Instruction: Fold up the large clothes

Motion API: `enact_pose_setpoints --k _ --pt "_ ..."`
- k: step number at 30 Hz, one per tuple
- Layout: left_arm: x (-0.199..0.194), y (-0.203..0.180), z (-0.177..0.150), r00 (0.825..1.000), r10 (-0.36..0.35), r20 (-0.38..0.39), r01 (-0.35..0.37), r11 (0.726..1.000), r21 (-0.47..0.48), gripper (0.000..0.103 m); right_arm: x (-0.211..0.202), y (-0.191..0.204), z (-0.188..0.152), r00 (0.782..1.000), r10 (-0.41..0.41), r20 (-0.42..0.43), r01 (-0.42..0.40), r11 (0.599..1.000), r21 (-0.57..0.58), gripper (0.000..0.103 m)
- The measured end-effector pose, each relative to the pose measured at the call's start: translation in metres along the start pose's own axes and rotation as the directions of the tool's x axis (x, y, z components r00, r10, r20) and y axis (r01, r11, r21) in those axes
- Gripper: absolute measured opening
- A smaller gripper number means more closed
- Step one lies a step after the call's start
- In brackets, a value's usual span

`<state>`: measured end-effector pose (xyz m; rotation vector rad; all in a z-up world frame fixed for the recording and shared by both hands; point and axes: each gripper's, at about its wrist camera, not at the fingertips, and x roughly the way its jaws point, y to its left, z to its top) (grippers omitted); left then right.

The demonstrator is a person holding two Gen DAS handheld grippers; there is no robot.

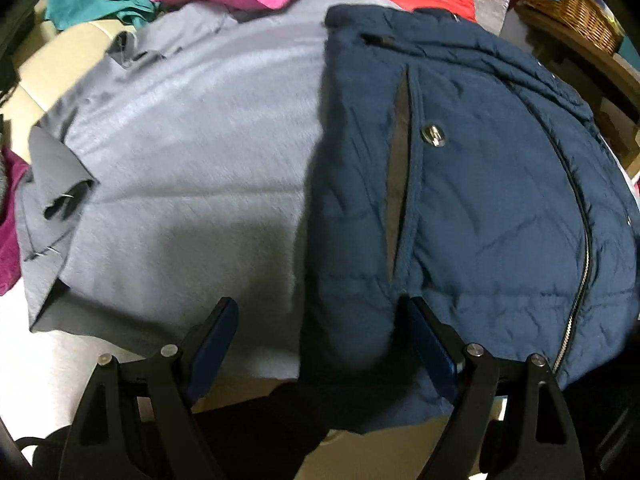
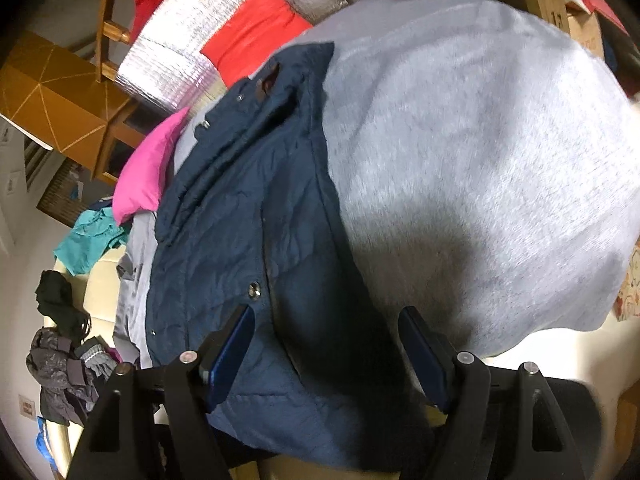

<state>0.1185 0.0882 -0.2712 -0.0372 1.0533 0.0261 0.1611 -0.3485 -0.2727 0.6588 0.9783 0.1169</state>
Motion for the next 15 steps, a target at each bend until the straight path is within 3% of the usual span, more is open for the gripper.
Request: enact_pose_setpoints --k 3,9,12,15 --pt "0.001 -0.003 -0.003 1.000 -0.028 -0.008 0.028 1.000 0.010 0.086 0.008 0.000 -0.006 1.000 -0.008 -0.022 0.008 1.000 -0.004 0.078" --pt "-0.006 -0.001 -0.013 0.982 -0.186 0.012 0.186 0.982 -0.023 0.084 0.014 -0.004 -0.017 0.999 -0.005 -0.040 0.006 1.000 0.007 0.078" --pt "-0.006 0.005 -0.017 0.974 -0.226 0.005 0.226 0.973 -0.055 0.060 0.015 -0.004 -0.021 0.999 -0.009 -0.046 0.009 1.000 0.011 0.078" --pt "-0.004 0.010 -0.018 0.973 -0.230 0.002 0.229 0.971 -0.073 0.057 0.013 -0.003 -0.023 0.999 -0.012 -0.045 0.013 1.000 0.006 0.078"
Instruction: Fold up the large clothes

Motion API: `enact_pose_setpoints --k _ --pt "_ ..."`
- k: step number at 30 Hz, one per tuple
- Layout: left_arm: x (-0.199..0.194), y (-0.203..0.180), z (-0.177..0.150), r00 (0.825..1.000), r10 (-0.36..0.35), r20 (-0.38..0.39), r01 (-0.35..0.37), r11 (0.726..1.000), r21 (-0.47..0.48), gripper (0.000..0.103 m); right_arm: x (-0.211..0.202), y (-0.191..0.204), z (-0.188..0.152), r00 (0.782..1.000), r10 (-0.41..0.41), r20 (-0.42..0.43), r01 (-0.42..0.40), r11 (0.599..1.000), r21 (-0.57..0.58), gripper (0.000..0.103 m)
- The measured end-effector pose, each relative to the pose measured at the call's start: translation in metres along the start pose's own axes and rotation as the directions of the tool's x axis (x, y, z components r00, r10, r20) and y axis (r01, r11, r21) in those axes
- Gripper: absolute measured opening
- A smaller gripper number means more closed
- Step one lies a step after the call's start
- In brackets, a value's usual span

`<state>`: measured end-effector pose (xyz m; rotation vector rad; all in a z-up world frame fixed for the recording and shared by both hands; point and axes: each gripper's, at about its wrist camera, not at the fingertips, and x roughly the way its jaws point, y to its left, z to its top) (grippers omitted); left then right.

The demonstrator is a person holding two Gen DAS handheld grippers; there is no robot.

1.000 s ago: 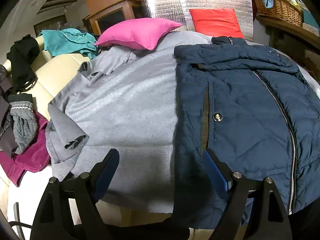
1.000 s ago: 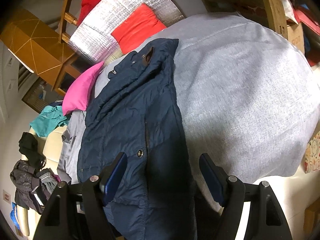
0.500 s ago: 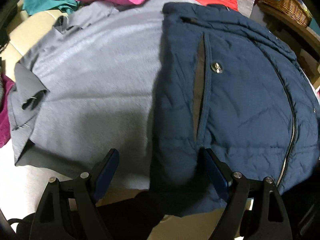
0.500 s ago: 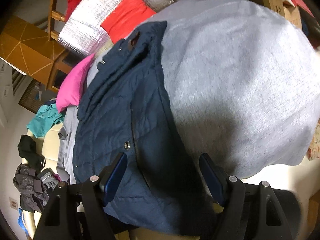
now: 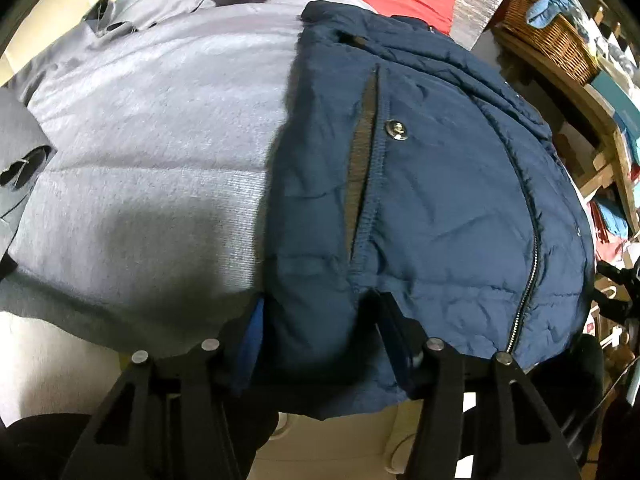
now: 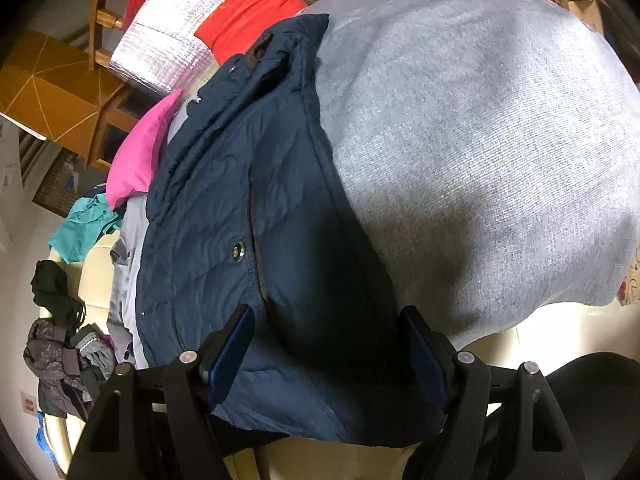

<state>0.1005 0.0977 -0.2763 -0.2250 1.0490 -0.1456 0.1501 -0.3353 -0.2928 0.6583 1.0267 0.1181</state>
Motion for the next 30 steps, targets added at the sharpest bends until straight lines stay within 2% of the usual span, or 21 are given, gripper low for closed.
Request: enact_pose_setpoints --k 7,9,12,13,17,19,22,23,24,25,26,27,30 --pt "0.004 0.004 0.005 1.000 -0.017 -0.022 0.017 1.000 -0.004 0.059 -0.003 -0.005 -0.003 1.000 -0.004 -0.003 0.004 1.000 0.021 0.078" --pt "0.001 0.005 0.005 0.999 -0.043 -0.012 0.043 0.999 -0.003 0.058 -0.004 -0.007 -0.004 1.000 -0.001 -0.005 0.001 1.000 0.023 0.078" --pt "-0.004 0.004 0.006 0.996 -0.092 0.014 0.092 0.996 -0.002 0.043 -0.006 -0.011 -0.005 1.000 -0.003 -0.013 0.004 1.000 0.029 0.078" --pt "-0.004 0.004 0.006 0.995 -0.096 0.015 0.096 0.995 -0.003 0.043 -0.006 -0.013 -0.005 1.000 -0.004 -0.016 0.004 0.999 0.033 0.078" --pt "0.001 0.005 0.007 0.997 -0.080 -0.008 0.080 0.997 -0.012 0.044 -0.007 -0.022 -0.009 1.000 0.003 -0.019 -0.001 0.998 0.064 0.078" --pt "0.006 0.005 0.008 0.997 -0.065 -0.034 0.064 0.998 -0.016 0.056 -0.004 -0.025 -0.011 0.999 0.018 -0.031 -0.015 0.997 0.080 0.078" --pt "0.006 0.003 0.006 0.997 -0.068 -0.035 0.068 0.998 -0.001 0.053 0.007 -0.021 -0.018 0.997 0.043 -0.068 -0.038 0.996 0.075 0.077" --pt "0.005 0.002 0.005 0.997 -0.076 -0.028 0.076 0.997 0.000 0.047 0.009 -0.016 -0.021 0.997 0.043 -0.071 -0.040 0.998 0.047 0.074" --pt "0.003 0.003 0.006 0.996 -0.088 -0.018 0.088 0.996 -0.003 0.032 0.008 -0.010 -0.024 0.998 0.037 -0.060 -0.036 0.999 0.012 0.062" --pt "0.001 0.003 0.005 0.995 -0.101 -0.014 0.101 0.995 -0.007 0.029 0.007 -0.003 -0.026 0.998 0.032 -0.055 -0.033 0.999 -0.026 0.047" --pt "-0.002 0.004 0.004 0.993 -0.116 -0.007 0.116 0.993 -0.009 0.027 0.005 0.002 -0.027 0.998 0.028 -0.058 -0.031 0.998 -0.051 0.041" --pt "-0.004 0.005 0.003 0.993 -0.122 -0.004 0.122 0.993 -0.007 0.027 0.003 0.006 -0.028 0.998 0.022 -0.057 -0.026 0.997 -0.073 0.038" --pt "-0.008 0.008 0.000 0.992 -0.124 -0.007 0.124 0.992 -0.008 0.027 -0.006 0.013 -0.030 0.999 0.028 -0.046 -0.034 0.991 -0.132 0.038"
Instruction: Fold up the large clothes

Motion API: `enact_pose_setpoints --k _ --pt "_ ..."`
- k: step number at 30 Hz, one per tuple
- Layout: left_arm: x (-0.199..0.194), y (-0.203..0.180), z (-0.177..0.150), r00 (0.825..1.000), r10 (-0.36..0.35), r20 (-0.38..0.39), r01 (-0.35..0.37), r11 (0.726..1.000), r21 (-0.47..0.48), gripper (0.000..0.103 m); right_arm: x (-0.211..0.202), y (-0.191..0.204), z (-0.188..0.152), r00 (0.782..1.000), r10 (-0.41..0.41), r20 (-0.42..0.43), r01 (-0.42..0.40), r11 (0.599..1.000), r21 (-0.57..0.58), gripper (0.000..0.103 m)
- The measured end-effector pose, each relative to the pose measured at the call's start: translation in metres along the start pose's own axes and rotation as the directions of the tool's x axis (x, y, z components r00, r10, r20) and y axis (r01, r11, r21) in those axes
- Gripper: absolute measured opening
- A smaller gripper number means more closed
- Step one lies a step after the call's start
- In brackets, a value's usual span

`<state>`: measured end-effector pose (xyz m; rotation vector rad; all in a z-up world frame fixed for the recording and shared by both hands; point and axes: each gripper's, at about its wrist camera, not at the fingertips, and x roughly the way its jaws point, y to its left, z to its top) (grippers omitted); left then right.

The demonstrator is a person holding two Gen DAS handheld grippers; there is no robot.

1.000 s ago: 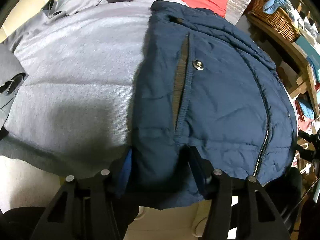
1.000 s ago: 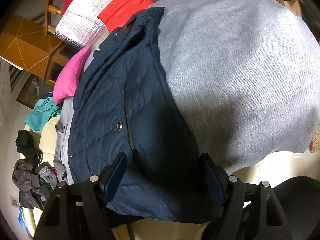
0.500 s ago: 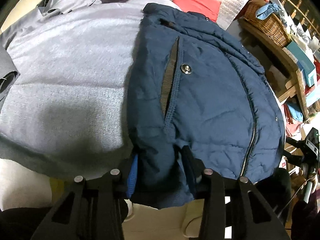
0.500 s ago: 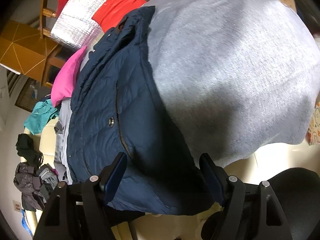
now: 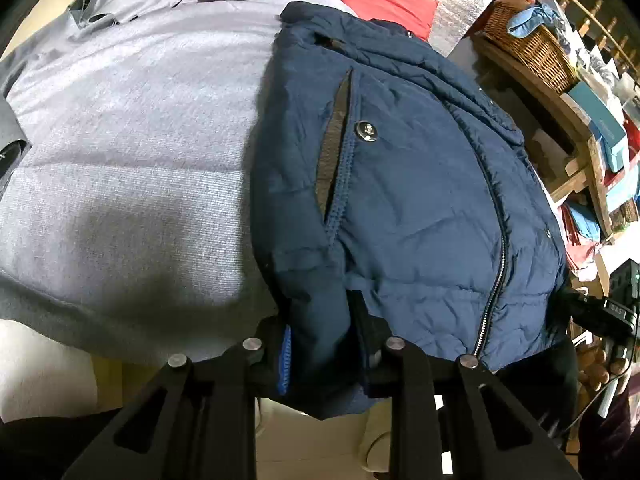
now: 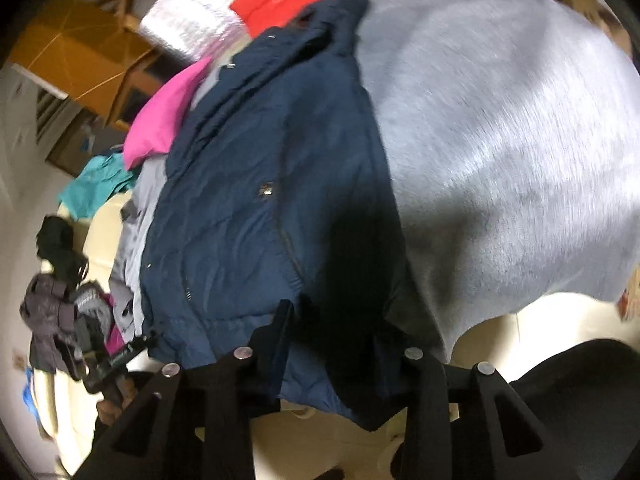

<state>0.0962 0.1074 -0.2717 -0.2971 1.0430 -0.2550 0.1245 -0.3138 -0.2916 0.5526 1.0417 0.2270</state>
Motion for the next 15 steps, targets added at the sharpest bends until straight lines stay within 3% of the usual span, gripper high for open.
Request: enact_pose_setpoints --k 2,3,4,6,9,11,12,13,15 --pt "0.001 0.003 0.000 1.000 0.014 -0.017 -0.014 1.000 -0.018 0.031 0.002 -0.006 -0.001 1.000 -0.015 -0.016 0.016 1.000 0.013 0.040" --pt "0.002 0.004 -0.001 0.999 0.026 -0.027 -0.027 0.999 -0.025 0.042 0.005 -0.010 -0.001 0.999 -0.032 -0.028 0.033 0.999 0.030 0.041" --pt "0.007 0.003 0.002 0.998 0.038 -0.041 -0.039 0.999 -0.030 0.052 0.008 -0.014 0.000 0.998 -0.046 -0.033 0.048 0.998 0.050 0.052" --pt "0.009 0.005 0.000 0.998 0.041 -0.052 -0.042 0.999 -0.027 0.054 0.012 -0.024 0.003 0.998 -0.061 -0.028 0.064 0.992 0.112 0.076" --pt "0.010 -0.001 -0.002 0.998 0.029 -0.052 -0.030 1.000 -0.007 0.052 0.015 -0.030 0.006 0.997 -0.072 -0.002 0.071 0.989 0.131 0.077" --pt "0.009 -0.001 -0.002 0.999 0.024 -0.047 -0.025 1.000 -0.003 0.038 0.021 -0.025 0.005 0.998 -0.062 -0.024 0.064 0.994 0.092 0.068" --pt "0.007 0.000 -0.002 0.999 0.012 -0.040 -0.012 1.000 -0.005 0.032 0.024 -0.020 0.004 0.997 -0.065 -0.038 0.068 0.996 0.064 0.050" --pt "0.006 0.000 -0.003 0.999 0.004 -0.034 -0.004 1.000 -0.006 0.030 0.027 -0.014 0.002 0.995 -0.082 -0.048 0.084 0.996 0.029 0.042" --pt "0.004 -0.001 -0.003 1.000 0.000 -0.029 0.000 1.000 -0.004 0.029 0.026 0.001 -0.004 0.993 -0.106 -0.047 0.104 0.994 -0.039 0.036"
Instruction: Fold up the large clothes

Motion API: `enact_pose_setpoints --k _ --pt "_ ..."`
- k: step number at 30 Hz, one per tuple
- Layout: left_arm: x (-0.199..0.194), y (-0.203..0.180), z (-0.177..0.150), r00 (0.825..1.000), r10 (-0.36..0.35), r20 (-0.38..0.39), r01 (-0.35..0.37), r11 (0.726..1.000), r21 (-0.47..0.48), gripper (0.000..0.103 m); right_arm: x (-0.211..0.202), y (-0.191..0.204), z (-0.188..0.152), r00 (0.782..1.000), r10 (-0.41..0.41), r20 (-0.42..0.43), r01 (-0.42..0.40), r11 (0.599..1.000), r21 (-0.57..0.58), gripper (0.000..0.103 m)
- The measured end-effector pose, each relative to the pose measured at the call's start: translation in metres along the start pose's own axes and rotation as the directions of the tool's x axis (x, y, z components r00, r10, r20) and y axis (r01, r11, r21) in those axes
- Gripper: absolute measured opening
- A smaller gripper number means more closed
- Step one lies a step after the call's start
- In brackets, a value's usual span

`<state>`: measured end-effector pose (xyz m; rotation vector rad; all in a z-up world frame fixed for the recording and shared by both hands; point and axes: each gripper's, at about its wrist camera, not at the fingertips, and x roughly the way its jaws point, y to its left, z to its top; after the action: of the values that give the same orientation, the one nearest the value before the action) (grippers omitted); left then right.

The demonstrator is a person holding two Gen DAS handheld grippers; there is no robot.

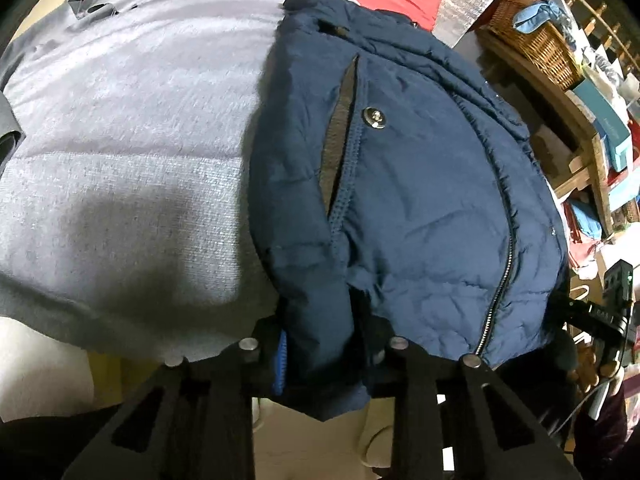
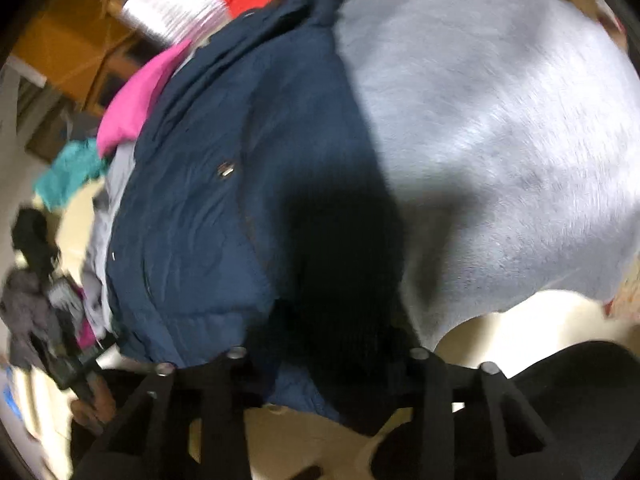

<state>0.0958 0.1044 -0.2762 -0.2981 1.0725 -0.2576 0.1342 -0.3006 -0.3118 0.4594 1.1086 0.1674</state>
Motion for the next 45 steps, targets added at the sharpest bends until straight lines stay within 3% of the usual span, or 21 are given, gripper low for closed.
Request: enact_pose_setpoints --k 2,4,5,7,8,9,13,15,20,26,29,31,33,35,36,37,39,41,45 --pt "0.004 -0.001 0.002 1.000 0.008 -0.009 -0.008 1.000 0.000 0.031 -0.007 0.010 -0.003 1.000 0.006 0.010 -0.006 0.999 -0.043 0.036" --pt "0.009 0.000 0.004 0.999 0.031 -0.032 -0.031 0.999 -0.012 0.053 -0.007 0.010 -0.001 1.000 -0.008 0.003 0.008 0.999 -0.049 0.037" --pt "0.012 -0.001 0.005 0.998 0.036 -0.044 -0.037 0.999 -0.009 0.054 -0.004 0.008 0.000 1.000 -0.020 -0.009 0.019 0.999 -0.037 0.039" --pt "0.015 -0.004 0.004 0.998 0.041 -0.045 -0.041 0.999 0.005 0.054 0.003 -0.003 0.002 0.999 -0.026 -0.033 0.027 0.999 0.025 0.058" --pt "0.015 -0.005 0.004 0.998 0.038 -0.042 -0.037 0.999 0.010 0.051 0.009 -0.006 0.004 0.999 -0.005 -0.043 0.007 0.999 0.053 0.058" --pt "0.015 -0.006 0.003 0.999 0.027 -0.036 -0.026 1.000 0.014 0.037 0.012 -0.009 0.005 0.999 0.008 -0.045 -0.005 0.998 0.062 0.058" --pt "0.012 -0.011 0.005 1.000 -0.015 -0.014 0.015 1.000 0.019 0.021 0.012 0.004 0.003 0.998 -0.022 -0.057 0.021 1.000 -0.023 0.028" --pt "0.008 -0.011 0.005 0.999 -0.039 -0.004 0.039 0.999 0.018 0.018 0.005 0.015 0.002 0.998 -0.049 -0.049 0.045 0.996 -0.080 0.022" --pt "-0.012 -0.011 0.005 0.991 -0.130 0.037 0.130 0.991 0.004 0.016 -0.025 0.022 0.003 0.999 0.002 -0.034 -0.005 0.993 -0.115 0.019" --pt "-0.029 -0.006 -0.002 0.983 -0.182 0.028 0.182 0.983 0.000 0.016 -0.044 0.021 -0.003 0.997 0.049 -0.055 -0.055 0.990 -0.129 0.019" --pt "-0.027 -0.002 -0.003 0.986 -0.166 0.006 0.166 0.986 -0.008 0.017 -0.038 0.017 -0.008 0.996 0.035 -0.082 -0.045 0.991 -0.124 0.019" --pt "-0.018 -0.003 0.002 0.993 -0.118 -0.022 0.118 0.993 -0.004 0.020 -0.029 0.008 -0.005 0.995 0.031 -0.096 -0.041 0.994 -0.099 0.020" --pt "-0.006 -0.004 0.006 0.997 -0.061 -0.056 0.061 0.998 0.005 0.026 -0.024 -0.001 -0.002 0.993 0.050 -0.104 -0.055 0.998 -0.042 0.022" --pt "0.005 -0.002 0.011 0.995 0.002 -0.097 -0.002 1.000 0.001 0.044 -0.023 -0.014 -0.002 0.993 0.045 -0.107 -0.044 0.999 0.011 0.027" --pt "0.007 0.000 0.011 0.995 0.015 -0.102 -0.015 1.000 -0.004 0.056 -0.023 -0.021 -0.001 0.994 0.037 -0.104 -0.034 0.999 0.032 0.040" --pt "0.009 0.003 0.014 0.994 0.028 -0.104 -0.030 0.999 -0.018 0.066 -0.024 -0.027 0.001 0.995 0.028 -0.096 -0.023 0.998 0.052 0.062" --pt "0.013 0.008 0.020 0.994 0.032 -0.105 -0.037 0.998 -0.047 0.072 -0.029 -0.037 0.008 0.999 0.017 -0.041 -0.014 0.997 0.075 0.079" --pt "0.018 0.013 0.025 0.992 0.054 -0.116 -0.061 0.996 -0.058 0.074 -0.033 -0.045 0.013 1.000 0.017 0.007 -0.018 0.996 0.084 0.079" --pt "0.034 0.011 0.034 0.987 0.061 -0.151 -0.070 0.996 -0.054 0.075 -0.012 -0.049 0.021 0.999 0.037 -0.026 -0.035 0.995 0.097 0.079"
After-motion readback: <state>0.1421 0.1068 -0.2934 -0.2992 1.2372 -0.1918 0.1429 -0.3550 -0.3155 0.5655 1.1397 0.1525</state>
